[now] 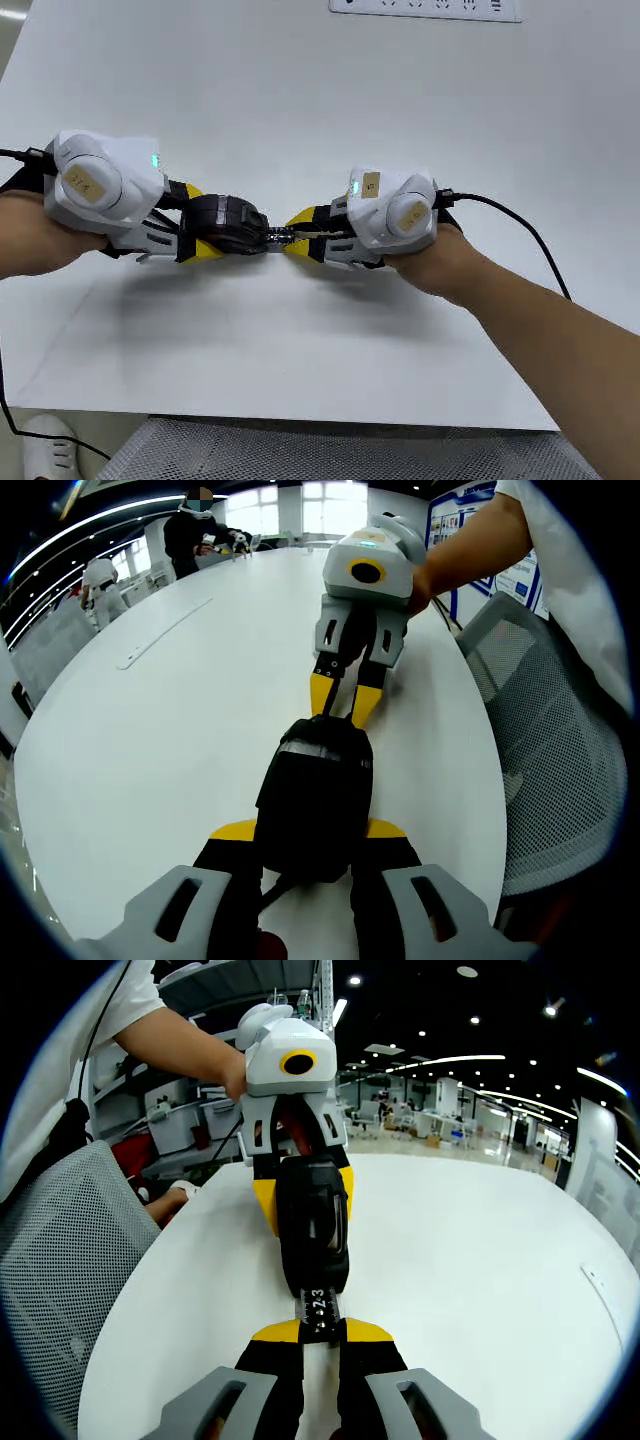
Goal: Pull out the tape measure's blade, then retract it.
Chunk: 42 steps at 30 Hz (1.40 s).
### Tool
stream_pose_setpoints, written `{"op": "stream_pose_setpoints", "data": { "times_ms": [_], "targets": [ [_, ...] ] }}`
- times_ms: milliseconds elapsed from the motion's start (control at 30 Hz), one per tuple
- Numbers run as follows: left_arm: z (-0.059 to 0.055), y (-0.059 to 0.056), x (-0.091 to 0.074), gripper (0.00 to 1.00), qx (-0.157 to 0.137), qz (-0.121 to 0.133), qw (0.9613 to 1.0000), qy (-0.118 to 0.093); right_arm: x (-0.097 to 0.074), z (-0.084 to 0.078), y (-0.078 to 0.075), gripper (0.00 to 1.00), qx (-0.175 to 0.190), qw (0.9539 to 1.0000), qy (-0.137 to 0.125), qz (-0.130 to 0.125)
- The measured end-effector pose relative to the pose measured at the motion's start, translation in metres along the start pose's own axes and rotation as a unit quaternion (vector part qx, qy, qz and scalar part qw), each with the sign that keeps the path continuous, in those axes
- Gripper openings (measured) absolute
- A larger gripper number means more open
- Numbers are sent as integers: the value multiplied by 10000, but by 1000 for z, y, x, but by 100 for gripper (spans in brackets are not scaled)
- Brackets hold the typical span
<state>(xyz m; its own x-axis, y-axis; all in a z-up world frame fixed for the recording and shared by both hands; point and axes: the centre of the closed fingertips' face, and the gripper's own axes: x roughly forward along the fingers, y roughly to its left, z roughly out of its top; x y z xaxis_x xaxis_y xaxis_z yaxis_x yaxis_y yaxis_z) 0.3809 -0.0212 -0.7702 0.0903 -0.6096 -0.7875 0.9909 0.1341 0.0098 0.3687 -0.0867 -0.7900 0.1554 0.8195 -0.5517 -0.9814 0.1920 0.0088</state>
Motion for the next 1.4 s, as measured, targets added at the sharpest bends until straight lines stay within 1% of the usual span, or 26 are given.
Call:
{"op": "stream_pose_setpoints", "data": {
  "times_ms": [167, 233, 267, 333, 367, 400, 833, 1033, 1267, 1400],
  "targets": [
    [0, 0, 0, 28, 42, -4, 10000, 36, -8, -5, -1, 8, 49, 10000, 16, -33],
    [-1, 0, 0, 28, 106, -8, 9999, 65, -11, -7, -1, 8, 69, 10000, 29, -50],
    [-3, 1, 0, 28, 207, 35, 9997, 123, -13, -9, -1, 8, 73, 10000, 34, -58],
    [-2, 2, 0, 28, 143, 10, 9998, 119, -15, -11, -1, 8, 103, 9999, 41, -79],
    [-1, 2, 1, 28, 50, 7, 9999, 98, -18, -12, -2, 8, 135, 9999, 34, -101],
    [-1, 3, 1, 28, 45, 6, 10000, 81, -19, -12, -3, 8, 143, 9998, 32, -113],
    [-3, 1, 1, 28, 211, 19, 9997, 101, -33, -22, 1, 8, 149, 9997, 128, -135],
    [-3, 0, 1, 27, 422, 37, 9989, 185, -40, -24, 2, 8, 156, 9996, 157, -146],
    [-3, 0, 1, 27, 515, 26, 9984, 217, -45, -27, 3, 8, 182, 9995, 166, -184],
    [-2, 0, 1, 27, 496, 27, 9985, 217, -47, -28, 3, 8, 175, 9995, 163, -209]
  ]
}}
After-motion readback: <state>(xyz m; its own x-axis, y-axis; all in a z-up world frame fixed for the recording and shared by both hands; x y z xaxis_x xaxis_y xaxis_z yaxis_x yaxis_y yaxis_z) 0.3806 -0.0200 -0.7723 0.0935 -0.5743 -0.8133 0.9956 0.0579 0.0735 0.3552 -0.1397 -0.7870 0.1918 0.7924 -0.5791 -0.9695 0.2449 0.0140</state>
